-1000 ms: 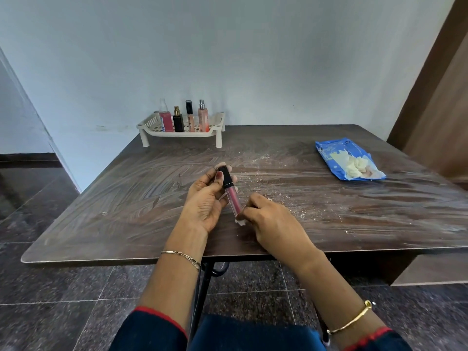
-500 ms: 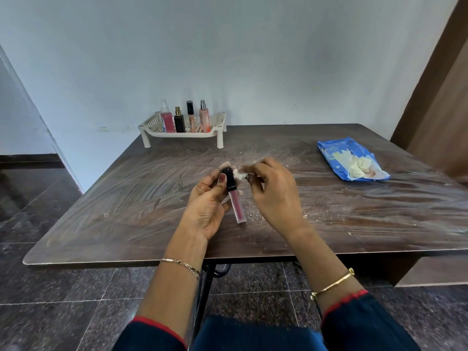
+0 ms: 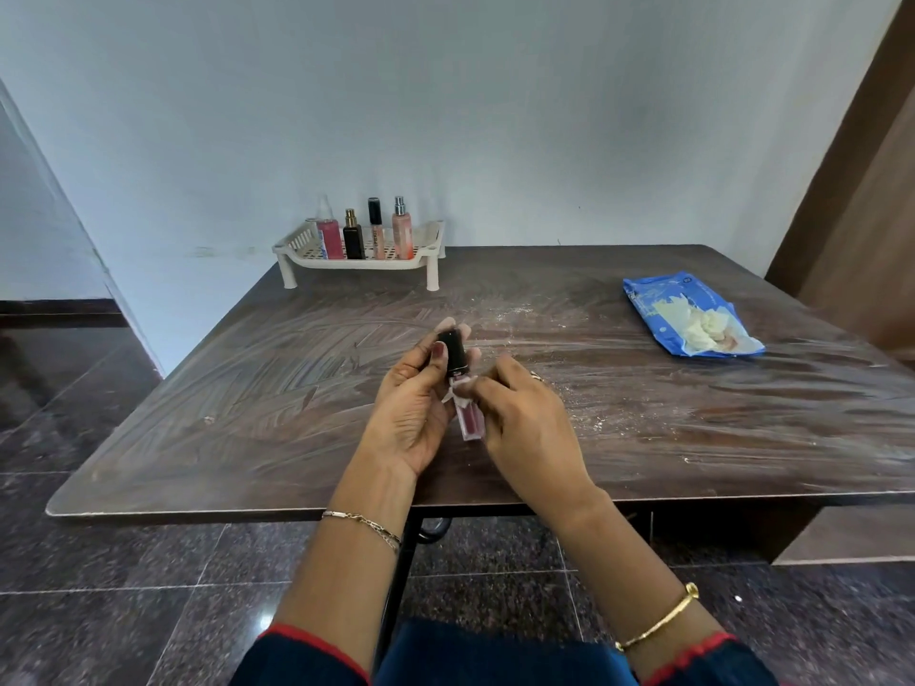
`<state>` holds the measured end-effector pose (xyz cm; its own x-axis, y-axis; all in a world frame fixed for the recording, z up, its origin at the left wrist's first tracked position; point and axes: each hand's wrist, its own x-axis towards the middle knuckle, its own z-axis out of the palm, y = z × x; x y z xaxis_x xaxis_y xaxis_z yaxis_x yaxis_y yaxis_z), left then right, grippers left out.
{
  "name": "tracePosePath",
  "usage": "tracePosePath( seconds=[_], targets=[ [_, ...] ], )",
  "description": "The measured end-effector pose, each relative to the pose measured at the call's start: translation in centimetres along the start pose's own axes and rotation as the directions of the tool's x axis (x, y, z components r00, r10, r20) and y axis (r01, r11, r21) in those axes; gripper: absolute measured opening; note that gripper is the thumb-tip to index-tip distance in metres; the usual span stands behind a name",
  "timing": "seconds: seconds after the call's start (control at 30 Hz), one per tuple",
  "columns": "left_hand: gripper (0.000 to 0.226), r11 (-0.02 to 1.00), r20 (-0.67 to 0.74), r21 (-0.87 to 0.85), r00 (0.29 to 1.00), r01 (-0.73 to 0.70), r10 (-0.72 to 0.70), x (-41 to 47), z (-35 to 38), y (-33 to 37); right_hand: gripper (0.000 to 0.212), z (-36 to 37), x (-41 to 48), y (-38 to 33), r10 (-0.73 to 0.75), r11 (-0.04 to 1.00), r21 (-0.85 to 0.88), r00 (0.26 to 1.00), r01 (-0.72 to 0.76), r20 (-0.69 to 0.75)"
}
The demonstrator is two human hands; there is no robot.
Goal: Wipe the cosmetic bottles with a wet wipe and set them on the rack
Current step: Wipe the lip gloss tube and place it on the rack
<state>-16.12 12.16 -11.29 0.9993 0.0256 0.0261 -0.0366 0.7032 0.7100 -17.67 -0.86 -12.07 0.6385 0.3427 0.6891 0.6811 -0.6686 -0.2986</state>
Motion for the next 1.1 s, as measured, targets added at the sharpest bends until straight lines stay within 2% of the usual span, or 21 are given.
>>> tracePosePath(
  seconds=[0.13,0.33,0.43,0.63,0.8,0.97,1.1],
  targets=[
    [0.038,0.998,0.010,0.054,1.000,-0.017,0.017,-0.4,0.6,0.0,0.018,0.1,-0.3,0.9,0.058,0.998,0.020,0.998,-0.058,-0.024],
    [0.038,0.996,0.014,0.078,0.999,-0.041,0.040,-0.8,1.2,-0.5,0.022,-0.4,1.3,0.4,0.064,0.994,0.105,0.967,-0.039,-0.245],
    [0.036,0.997,0.034,0.063,0.998,-0.053,0.051,-0.7,0.9,-0.6,0.020,-0.8,2.7,0.0,0.073,0.995,0.093,0.955,-0.049,-0.286],
    [0.026,0.996,0.080,0.067,0.995,-0.059,0.054,-1.1,0.9,-0.5,0.019,-1.1,3.3,-0.2,0.076,0.993,0.111,0.959,-0.047,-0.273],
    [0.038,0.991,0.166,0.110,0.984,-0.082,0.063,-1.4,0.7,-0.6,0.024,-1.6,2.3,-0.2,0.082,0.989,0.138,0.958,-0.045,-0.274],
    [0.045,0.940,0.145,0.302,0.983,-0.156,0.116,-1.4,0.5,-0.4,0.025,-2.6,2.8,-0.1,0.008,0.999,0.036,0.985,-0.001,-0.174],
    [0.037,0.862,0.150,0.454,0.973,-0.223,0.173,-1.0,0.7,-0.4,0.023,-3.0,3.7,0.3,0.032,0.999,-0.039,0.994,-0.036,-0.101]
  ],
)
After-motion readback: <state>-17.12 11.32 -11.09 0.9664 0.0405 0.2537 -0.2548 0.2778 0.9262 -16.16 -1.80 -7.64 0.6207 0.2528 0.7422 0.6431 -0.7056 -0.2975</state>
